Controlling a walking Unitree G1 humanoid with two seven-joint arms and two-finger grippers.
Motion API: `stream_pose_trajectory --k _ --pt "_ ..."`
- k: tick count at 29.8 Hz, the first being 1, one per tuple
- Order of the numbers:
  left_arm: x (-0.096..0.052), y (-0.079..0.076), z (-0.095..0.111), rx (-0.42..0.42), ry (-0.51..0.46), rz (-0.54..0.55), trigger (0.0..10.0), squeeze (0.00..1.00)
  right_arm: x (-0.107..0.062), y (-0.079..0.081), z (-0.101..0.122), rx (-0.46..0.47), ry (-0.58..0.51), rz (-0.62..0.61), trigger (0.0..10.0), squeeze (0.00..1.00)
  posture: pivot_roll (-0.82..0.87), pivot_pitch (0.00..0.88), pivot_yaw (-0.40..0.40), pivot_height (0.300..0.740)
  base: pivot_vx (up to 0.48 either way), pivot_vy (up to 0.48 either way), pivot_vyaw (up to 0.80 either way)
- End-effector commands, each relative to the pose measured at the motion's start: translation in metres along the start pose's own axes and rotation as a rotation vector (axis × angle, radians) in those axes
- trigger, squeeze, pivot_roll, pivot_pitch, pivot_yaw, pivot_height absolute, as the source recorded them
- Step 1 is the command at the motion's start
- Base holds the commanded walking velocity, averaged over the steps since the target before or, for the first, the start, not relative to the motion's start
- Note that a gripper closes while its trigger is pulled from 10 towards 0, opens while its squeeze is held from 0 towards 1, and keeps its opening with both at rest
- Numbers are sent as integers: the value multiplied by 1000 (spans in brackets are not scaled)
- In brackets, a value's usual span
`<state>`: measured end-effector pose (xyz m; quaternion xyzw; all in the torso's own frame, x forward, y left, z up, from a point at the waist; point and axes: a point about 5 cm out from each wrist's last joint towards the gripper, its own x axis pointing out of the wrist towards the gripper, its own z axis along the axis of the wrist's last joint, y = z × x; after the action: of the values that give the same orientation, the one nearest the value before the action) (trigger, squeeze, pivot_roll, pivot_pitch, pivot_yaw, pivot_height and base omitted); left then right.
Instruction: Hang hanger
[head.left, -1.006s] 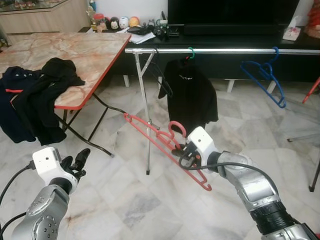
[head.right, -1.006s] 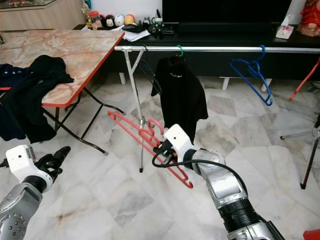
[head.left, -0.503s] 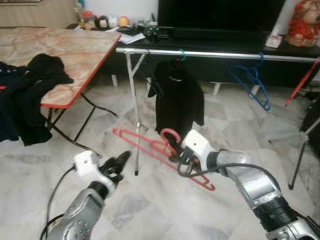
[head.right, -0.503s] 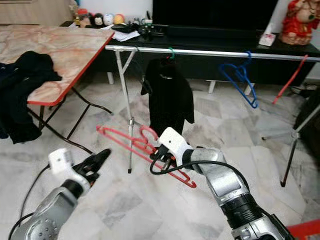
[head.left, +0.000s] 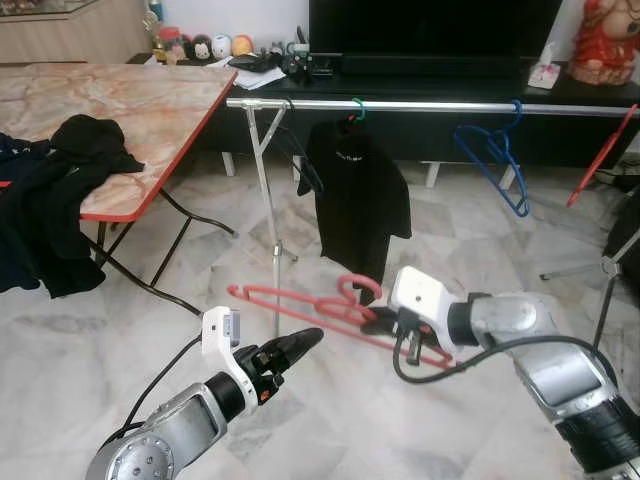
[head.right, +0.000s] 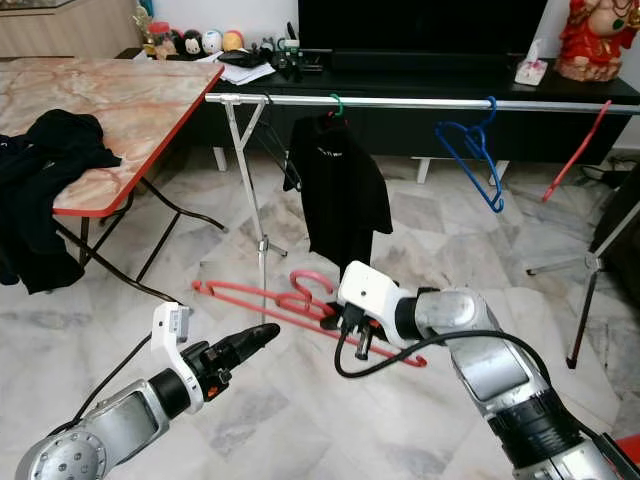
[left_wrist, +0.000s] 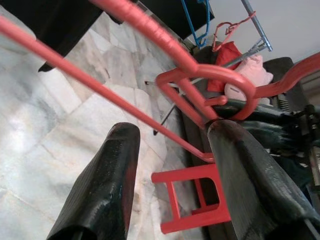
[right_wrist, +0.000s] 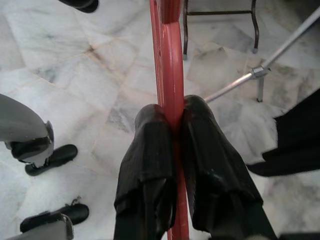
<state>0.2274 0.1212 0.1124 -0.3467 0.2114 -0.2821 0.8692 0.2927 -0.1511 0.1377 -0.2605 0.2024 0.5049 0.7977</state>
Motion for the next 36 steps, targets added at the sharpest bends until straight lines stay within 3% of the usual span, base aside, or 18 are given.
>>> stream_pose_trajectory --k 1,10,16,18,20,21,22,24,25,28,29,30,31,36 --pt "-1 -4 6 5 -16 -18 10000 0 -3 3 6 -35 -12 8 10000 0 -96 10 30 740 0 0 0" --pt "0 -9 14 -44 -78 -53 10000 0 -5 11 2 -40 -2 55 10000 0 -100 15 28 740 0 0 0" --pt "-1 -9 18 1 -90 -51 10000 0 -5 12 -1 -38 8 61 10000 0 -107 25 23 740 0 0 0" --pt "-8 -17 26 256 -46 -60 10000 0 -6 15 -4 -36 26 84 10000 0 -104 35 15 740 0 0 0" --pt "-9 -19 27 305 -32 -65 10000 0 -6 16 -4 -36 26 86 10000 0 -104 35 15 740 0 0 0" --pt "-13 -21 26 416 16 -68 10000 0 -5 16 -5 -36 30 86 10000 0 -104 35 15 740 0 0 0" --pt "-13 -21 26 416 16 -68 10000 0 -5 16 -5 -36 30 86 10000 0 -104 35 15 740 0 0 0" --pt "-15 -20 24 518 68 -59 10000 0 -4 15 -5 -39 35 86 10000 0 -99 39 11 740 0 0 0" --pt "-15 -18 22 650 113 -26 10000 0 -3 14 -5 -40 37 84 10000 0 -99 39 11 740 0 0 0" --pt "-13 -18 21 786 137 -19 10000 0 -1 16 -4 -43 34 90 10000 0 -95 44 11 740 0 0 0" --pt "-13 -18 21 786 137 -19 10000 0 -1 16 -4 -43 34 90 10000 0 -95 44 11 740 0 0 0" --pt "-10 -23 18 851 153 -47 10000 0 0 18 -2 -51 30 102 10000 0 -95 46 12 740 0 0 0" --pt "-8 -25 18 861 139 -60 10000 0 1 20 -1 -55 25 112 10000 0 -95 46 12 740 0 0 0" --pt "0 -29 20 868 46 -71 10000 0 1 23 -1 -64 25 132 10000 0 -99 50 16 740 0 0 0"
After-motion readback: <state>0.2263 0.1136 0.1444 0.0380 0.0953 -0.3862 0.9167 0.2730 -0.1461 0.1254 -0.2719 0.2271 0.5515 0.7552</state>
